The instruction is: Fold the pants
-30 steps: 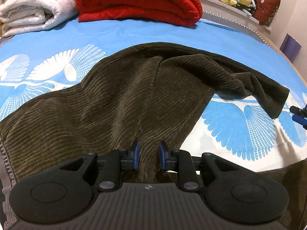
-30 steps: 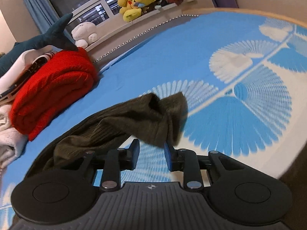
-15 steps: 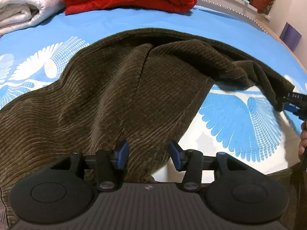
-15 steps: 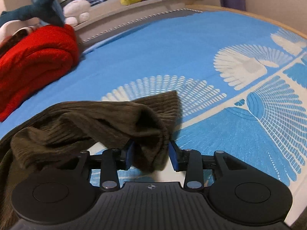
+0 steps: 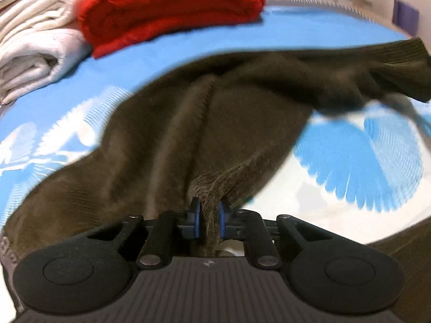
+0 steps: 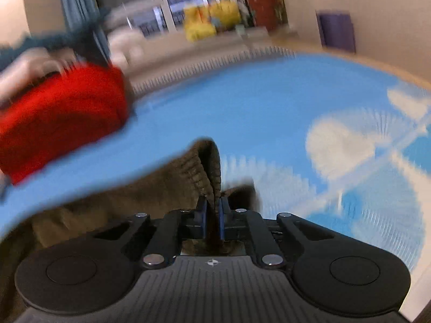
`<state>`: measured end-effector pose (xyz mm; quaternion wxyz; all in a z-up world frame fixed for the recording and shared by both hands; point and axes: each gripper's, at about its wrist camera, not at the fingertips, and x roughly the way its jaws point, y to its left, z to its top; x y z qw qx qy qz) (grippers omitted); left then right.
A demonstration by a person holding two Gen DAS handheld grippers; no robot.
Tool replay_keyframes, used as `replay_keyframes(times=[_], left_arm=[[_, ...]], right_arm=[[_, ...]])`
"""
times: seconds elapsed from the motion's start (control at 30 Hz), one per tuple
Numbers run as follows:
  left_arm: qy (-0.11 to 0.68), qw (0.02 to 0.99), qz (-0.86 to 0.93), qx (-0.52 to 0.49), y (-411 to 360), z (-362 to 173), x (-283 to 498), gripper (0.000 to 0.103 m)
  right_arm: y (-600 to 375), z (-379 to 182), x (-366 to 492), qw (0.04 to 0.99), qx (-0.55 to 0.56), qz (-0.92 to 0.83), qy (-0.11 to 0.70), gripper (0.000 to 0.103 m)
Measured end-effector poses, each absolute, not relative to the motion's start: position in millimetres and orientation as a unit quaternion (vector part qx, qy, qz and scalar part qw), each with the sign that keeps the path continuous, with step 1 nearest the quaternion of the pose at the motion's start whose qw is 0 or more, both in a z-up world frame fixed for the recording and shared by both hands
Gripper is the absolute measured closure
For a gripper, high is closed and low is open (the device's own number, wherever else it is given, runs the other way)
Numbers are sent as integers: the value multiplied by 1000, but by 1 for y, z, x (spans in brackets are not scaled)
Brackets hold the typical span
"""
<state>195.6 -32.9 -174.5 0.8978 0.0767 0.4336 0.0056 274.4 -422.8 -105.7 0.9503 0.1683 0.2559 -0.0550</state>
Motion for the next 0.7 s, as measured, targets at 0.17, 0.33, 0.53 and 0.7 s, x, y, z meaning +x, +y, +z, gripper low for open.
replay_keyframes(times=[0.17,0.33,0.53,0.7], left_arm=[[437,890,-100,88,-15,-151,176,90],[469,833,-239,172,-30,-164,144,74],[431,874,-223,39,19,-122,155,53],[413,906,-83,-39,93,-110,168,52]], right_arm=[[-474,-6,279,963,152,-89,202,97],[-534,-19,327,921,101,-210,311,91],[-556,-81,260,898,164,-242,329,72],[-557,-151,210,850,264,-250,381,65]])
